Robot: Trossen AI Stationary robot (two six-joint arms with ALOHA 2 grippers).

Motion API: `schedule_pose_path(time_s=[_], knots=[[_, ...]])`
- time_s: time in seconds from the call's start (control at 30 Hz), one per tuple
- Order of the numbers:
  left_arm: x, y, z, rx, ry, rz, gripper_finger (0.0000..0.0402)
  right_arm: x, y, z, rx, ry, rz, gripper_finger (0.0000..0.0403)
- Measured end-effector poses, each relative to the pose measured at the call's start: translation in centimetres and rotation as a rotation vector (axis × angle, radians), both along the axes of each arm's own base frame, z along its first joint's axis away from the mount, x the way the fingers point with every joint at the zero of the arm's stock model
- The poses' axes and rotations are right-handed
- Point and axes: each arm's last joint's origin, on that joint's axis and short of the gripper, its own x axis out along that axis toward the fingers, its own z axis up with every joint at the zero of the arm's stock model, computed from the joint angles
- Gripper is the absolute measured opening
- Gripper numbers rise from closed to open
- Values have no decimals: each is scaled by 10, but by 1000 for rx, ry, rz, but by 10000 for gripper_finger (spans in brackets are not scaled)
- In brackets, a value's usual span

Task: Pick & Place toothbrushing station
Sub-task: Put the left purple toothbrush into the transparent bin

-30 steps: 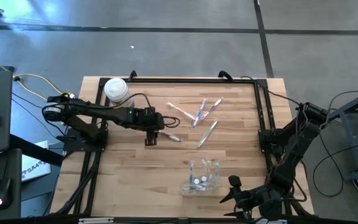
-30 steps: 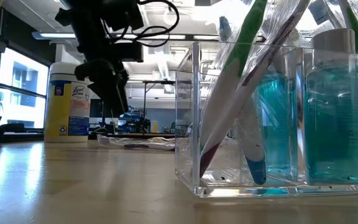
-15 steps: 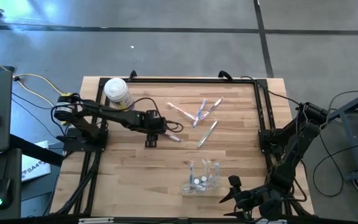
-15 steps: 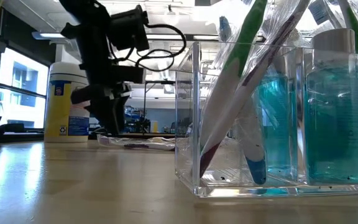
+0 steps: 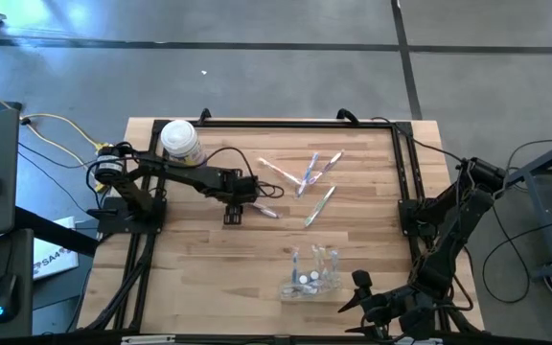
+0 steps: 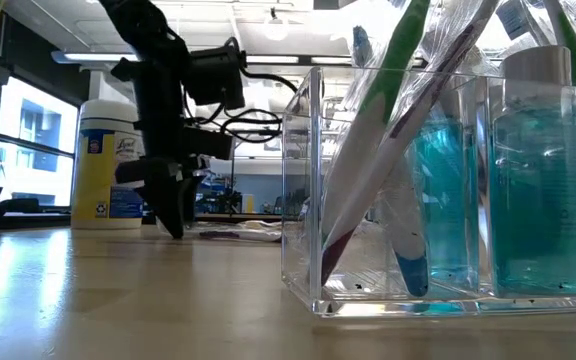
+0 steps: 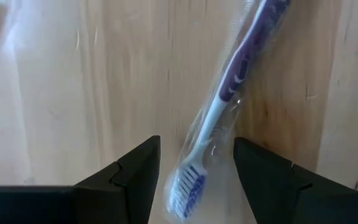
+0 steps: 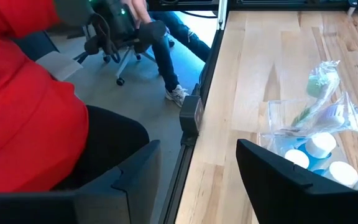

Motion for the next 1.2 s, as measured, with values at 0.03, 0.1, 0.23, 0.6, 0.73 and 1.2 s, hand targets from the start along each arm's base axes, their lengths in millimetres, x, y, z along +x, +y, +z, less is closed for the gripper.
schedule_pose_path(time_s=[0.03, 0.1, 0.23, 0.6, 0.73, 1.2], knots=[[0, 1, -2, -8, 7, 8, 206, 0, 0, 0, -1, 0, 0, 203], [0, 1, -5, -19, 19, 17, 204, 0, 0, 0, -1, 1, 0, 203], [-1, 0, -5, -19, 27, 12, 166, 0, 0, 0, -2, 1, 0, 203], [-4, -17, -6, 36, 80, -26, 10, 0, 0, 0, 6, 4, -4, 203], [-8, -38, -1, 172, 103, -72, 6, 0, 0, 0, 8, 4, -5, 203], [-19, -133, 99, 538, 147, -192, 1, 6, -4, 0, 11, 2, -25, 203]])
